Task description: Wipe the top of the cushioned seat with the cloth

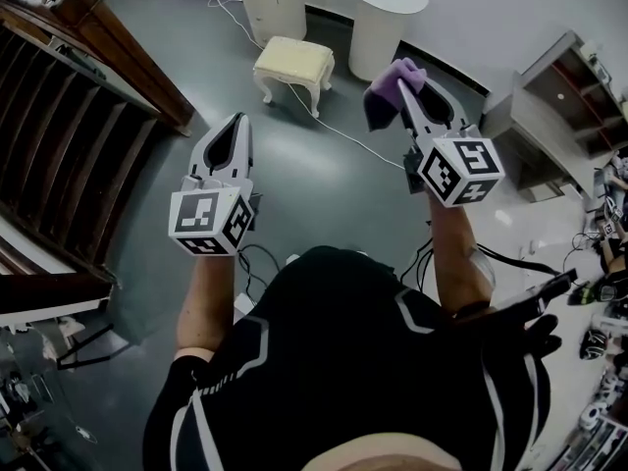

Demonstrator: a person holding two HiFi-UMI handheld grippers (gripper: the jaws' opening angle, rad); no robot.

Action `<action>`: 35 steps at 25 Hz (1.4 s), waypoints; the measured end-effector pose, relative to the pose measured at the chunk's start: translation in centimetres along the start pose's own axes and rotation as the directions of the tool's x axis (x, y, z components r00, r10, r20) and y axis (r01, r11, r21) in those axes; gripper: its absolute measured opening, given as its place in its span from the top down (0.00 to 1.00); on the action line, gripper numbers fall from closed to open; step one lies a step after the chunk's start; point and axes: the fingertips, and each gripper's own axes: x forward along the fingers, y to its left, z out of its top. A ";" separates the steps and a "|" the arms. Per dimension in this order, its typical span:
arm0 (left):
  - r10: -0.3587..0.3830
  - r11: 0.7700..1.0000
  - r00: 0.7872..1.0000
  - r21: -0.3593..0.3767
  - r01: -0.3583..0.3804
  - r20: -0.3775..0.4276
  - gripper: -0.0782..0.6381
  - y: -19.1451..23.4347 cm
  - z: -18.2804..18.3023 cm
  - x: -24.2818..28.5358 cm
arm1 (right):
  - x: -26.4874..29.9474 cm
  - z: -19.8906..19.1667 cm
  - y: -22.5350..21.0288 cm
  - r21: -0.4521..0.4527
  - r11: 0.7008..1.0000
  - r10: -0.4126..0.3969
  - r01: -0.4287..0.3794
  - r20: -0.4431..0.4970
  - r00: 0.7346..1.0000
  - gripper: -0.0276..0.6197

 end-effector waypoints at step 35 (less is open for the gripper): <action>0.020 1.000 0.998 -0.007 -0.020 -0.058 0.89 12.7 -1.4 25.3 | 27.6 -1.4 -10.1 0.020 0.995 0.101 -0.100 -0.039 0.994 0.80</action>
